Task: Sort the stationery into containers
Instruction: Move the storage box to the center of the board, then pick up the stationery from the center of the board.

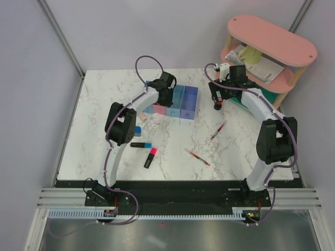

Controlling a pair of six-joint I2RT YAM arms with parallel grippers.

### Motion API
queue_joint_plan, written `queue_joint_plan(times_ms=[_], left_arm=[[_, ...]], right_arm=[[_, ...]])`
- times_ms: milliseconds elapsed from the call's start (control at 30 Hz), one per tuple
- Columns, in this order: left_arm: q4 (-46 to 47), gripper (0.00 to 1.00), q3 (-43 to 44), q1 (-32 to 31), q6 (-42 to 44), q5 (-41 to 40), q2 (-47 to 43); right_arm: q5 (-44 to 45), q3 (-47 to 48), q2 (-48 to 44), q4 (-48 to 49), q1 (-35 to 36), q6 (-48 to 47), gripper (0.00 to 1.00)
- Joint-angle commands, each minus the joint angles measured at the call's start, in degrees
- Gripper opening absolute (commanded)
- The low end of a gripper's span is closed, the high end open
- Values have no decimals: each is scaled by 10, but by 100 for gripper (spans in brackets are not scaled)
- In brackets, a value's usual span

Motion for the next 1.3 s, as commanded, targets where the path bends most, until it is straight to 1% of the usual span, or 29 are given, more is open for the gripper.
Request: queue_joint_plan(times_ms=[0,200,233,333,433,467,500,567,667,733,1033,1133,1200,1267], left_arm=[[-32,19,-9,-31,-60,15,-23],[-34,19,-22,-51,-76,-2,-29],[-34,19,-23,-51,-77,-5,-28],[-35,21,-21,-51,-77,-13,-25],[-35,29,-15,-51,-79,-16,-22],[-34,35,-12,-51,-78,-17,-17],[-35,39,-4,-51,-77,-20,-14],[-37,43,12,-51,-71,-30,-2],[-39,44,24,-49,-65,-40,6],[-40,45,25,-47,-64,-45,10],[-40,45,47,-30,-56,-57,16],[-40,45,58,-30,-55,-60,20],[-40,45,67,-30,-53,-61,25],[-40,45,76,-30,-50,-63,32]], right_arm=[[16,25,28,54,-1,19,98],[33,7,61,86,0,38,98],[34,2,65,90,-1,39,95],[36,0,78,95,0,43,91],[42,-5,80,103,0,46,90],[44,-6,82,107,-1,46,90],[47,-7,85,109,-1,47,89],[55,-7,88,113,0,47,86],[59,-8,93,117,-1,47,83],[59,-10,98,117,-2,47,75],[53,-31,102,125,-1,57,69],[54,-33,102,125,-2,58,65],[54,-33,101,125,-2,62,57],[53,-35,96,127,-1,62,54]])
